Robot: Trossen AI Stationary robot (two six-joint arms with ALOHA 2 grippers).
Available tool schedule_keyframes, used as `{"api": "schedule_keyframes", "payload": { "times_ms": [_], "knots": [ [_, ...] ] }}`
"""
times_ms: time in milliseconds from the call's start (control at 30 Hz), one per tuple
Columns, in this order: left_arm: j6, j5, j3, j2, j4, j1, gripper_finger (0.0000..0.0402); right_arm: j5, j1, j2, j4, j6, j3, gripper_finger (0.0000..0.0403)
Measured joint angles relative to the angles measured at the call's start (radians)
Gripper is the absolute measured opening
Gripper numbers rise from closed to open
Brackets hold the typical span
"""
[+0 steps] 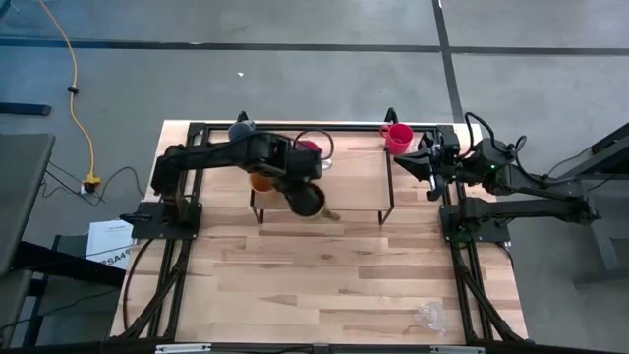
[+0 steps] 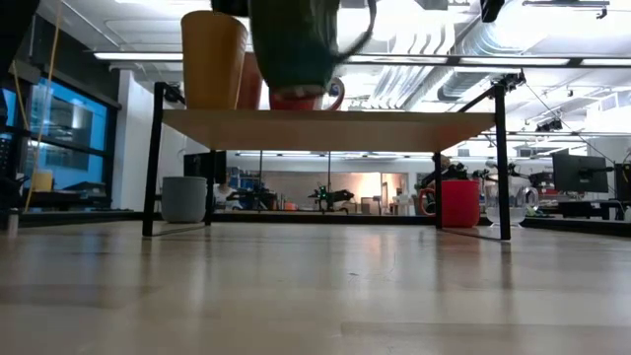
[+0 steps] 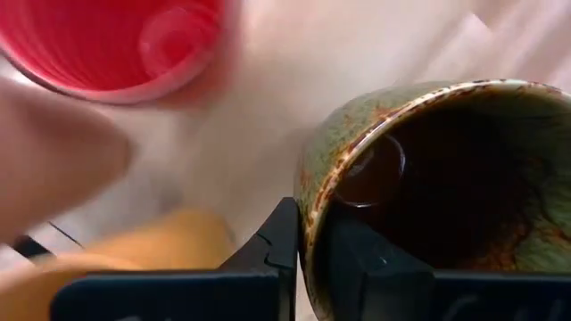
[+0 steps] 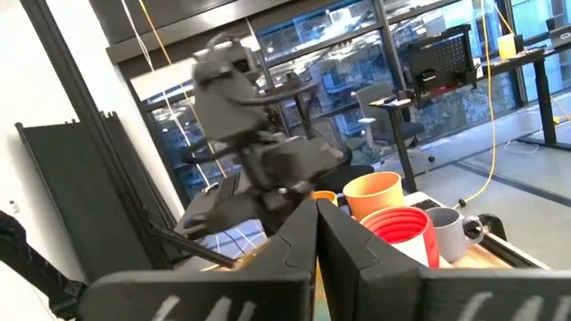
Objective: Stack small to large cups/mugs on shelf
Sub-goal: Put the brown mug on the shelf
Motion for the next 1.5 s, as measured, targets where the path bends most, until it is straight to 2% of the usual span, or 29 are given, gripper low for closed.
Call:
{"api": "schedule_keyframes", "payload": {
  "times_ms": [133, 600, 800, 933, 1500],
  "knots": [
    [-0.005, -0.048, 0.000, -0.001, 0.044, 0.037, 0.0017, 0.000, 0.000, 0.000, 0.000, 0.001, 0.000, 0.0000],
    [0.068, -0.044, 0.000, 0.006, -0.023, 0.060, 0.0019, 0.000, 0.000, 0.000, 0.000, -0.001, 0.000, 0.0000],
    [0.074, -0.088, 0.000, 0.004, -0.024, 0.060, 0.0078, 0.000, 0.000, 0.000, 0.000, 0.001, 0.000, 0.0000],
    [0.093, -0.091, 0.000, 0.004, -0.025, 0.060, 0.0098, 0.000, 0.000, 0.000, 0.000, 0.001, 0.000, 0.0000],
    [0.097, -0.073, 0.001, 0.004, -0.018, 0.058, 0.0094, 0.000, 0.000, 0.000, 0.000, 0.001, 0.000, 0.0000]
  ]
}}
